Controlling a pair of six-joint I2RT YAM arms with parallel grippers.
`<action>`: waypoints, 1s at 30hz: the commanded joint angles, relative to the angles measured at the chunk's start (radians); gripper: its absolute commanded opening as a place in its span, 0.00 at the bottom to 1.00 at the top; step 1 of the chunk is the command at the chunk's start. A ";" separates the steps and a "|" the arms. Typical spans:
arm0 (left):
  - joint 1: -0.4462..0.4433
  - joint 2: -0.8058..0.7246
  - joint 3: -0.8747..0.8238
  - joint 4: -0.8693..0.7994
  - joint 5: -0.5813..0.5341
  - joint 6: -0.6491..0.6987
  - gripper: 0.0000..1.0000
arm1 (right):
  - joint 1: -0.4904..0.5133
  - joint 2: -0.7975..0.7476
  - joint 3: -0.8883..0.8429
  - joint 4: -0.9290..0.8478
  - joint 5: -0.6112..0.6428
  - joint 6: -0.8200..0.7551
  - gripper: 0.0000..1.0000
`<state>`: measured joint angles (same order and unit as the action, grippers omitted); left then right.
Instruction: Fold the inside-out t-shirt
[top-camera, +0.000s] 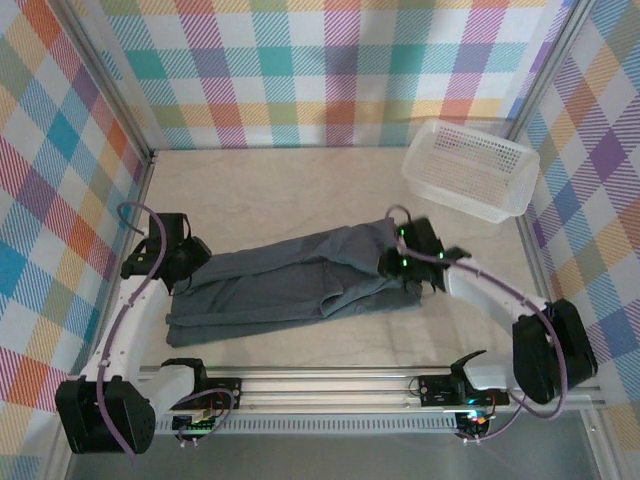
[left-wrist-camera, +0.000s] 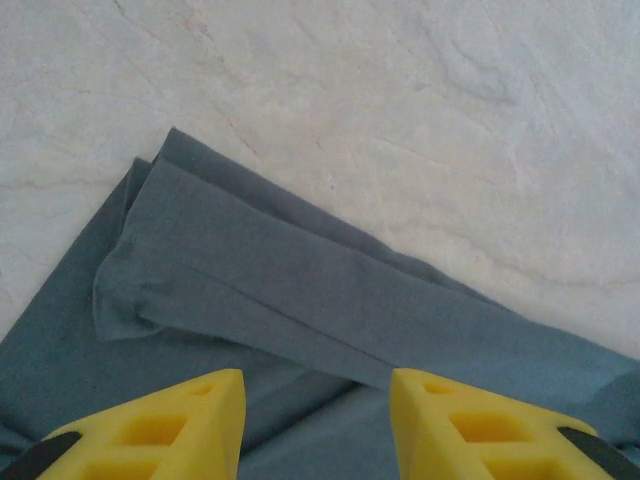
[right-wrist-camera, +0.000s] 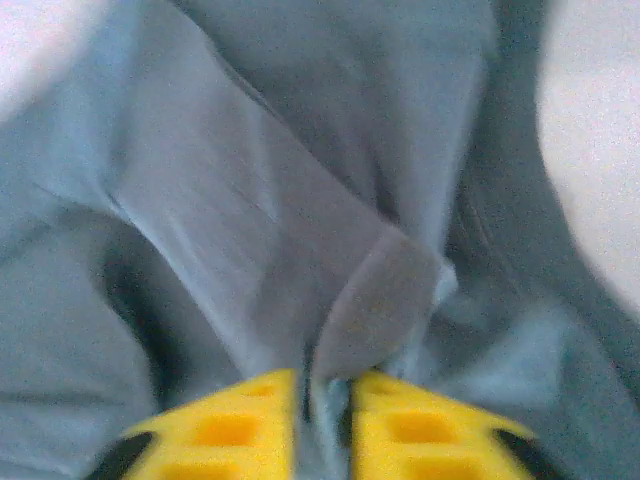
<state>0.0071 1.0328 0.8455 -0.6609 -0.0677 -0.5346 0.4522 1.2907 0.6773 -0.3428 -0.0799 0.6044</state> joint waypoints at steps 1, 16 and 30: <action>-0.010 -0.025 -0.020 -0.013 0.039 0.024 0.43 | -0.007 -0.034 0.000 -0.006 0.002 0.032 0.44; -0.167 -0.040 -0.051 -0.009 0.123 0.013 0.43 | 0.017 0.547 0.580 0.047 -0.143 -0.188 0.69; -0.170 -0.009 -0.063 0.003 0.102 0.015 0.44 | 0.105 0.432 0.451 0.043 -0.272 -0.098 0.00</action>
<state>-0.1547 1.0130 0.8005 -0.6533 0.0410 -0.5274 0.5114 1.7908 1.1992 -0.3042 -0.2783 0.4683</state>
